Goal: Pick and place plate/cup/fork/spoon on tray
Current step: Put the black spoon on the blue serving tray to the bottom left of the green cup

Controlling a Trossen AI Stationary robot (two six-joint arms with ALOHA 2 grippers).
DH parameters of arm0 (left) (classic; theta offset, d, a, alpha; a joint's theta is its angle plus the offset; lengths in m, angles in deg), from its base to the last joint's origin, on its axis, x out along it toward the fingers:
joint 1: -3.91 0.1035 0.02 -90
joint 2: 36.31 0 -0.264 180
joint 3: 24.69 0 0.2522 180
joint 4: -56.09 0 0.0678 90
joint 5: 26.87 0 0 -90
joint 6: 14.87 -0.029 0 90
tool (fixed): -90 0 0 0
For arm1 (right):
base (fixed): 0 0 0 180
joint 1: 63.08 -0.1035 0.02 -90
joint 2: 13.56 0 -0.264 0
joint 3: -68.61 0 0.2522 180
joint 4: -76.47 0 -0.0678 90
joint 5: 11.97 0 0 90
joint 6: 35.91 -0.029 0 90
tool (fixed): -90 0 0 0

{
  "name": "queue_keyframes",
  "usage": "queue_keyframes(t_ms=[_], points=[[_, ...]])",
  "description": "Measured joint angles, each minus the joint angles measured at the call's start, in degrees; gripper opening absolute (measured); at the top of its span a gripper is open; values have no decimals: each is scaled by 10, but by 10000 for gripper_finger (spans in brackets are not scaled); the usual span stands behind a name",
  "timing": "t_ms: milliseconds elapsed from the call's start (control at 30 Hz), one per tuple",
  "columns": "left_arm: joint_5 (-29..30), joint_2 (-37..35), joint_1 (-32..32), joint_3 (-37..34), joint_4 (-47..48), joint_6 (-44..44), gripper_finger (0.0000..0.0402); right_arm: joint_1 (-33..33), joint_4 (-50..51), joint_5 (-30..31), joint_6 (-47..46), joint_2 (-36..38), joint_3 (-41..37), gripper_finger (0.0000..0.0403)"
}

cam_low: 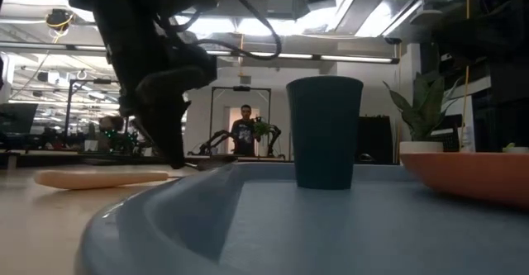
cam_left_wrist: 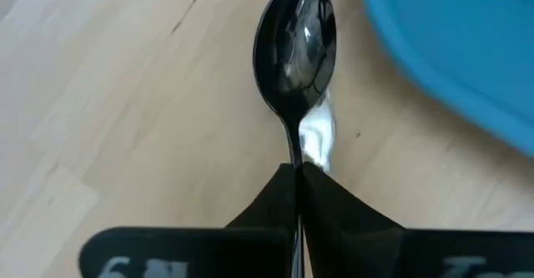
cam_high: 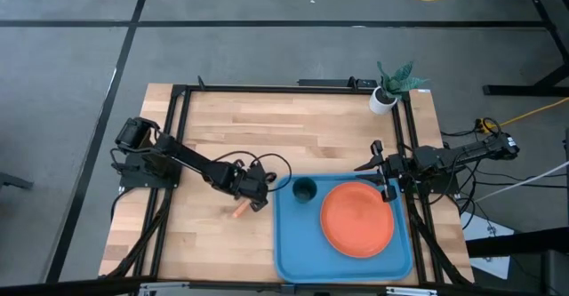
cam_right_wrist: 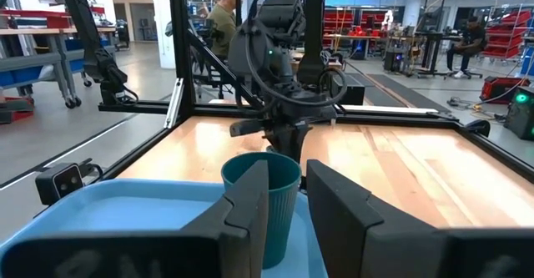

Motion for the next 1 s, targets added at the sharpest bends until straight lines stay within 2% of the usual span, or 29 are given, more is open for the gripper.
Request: queue_keyframes(t_ms=[300, 400, 600, 767, 1000], points=[[-4, -13, -2, 4, 40, 97, 1, 0, 0, 0, 1, 0, 0, 90], [-10, -26, -9, 27, 41, 120, 1, 0, 0, 0, 0, 0, 0, 90], [-8, -51, -39, 112, 100, 174, 1, 0, 13, 0, 1, -1, 0, 90], [-8, -48, -78, 161, 108, 303, 0, 0, 14, 0, 1, -1, -1, 90], [12, -24, -133, 170, 102, 483, 0, 0, 17, 0, 0, -1, -1, 90]])
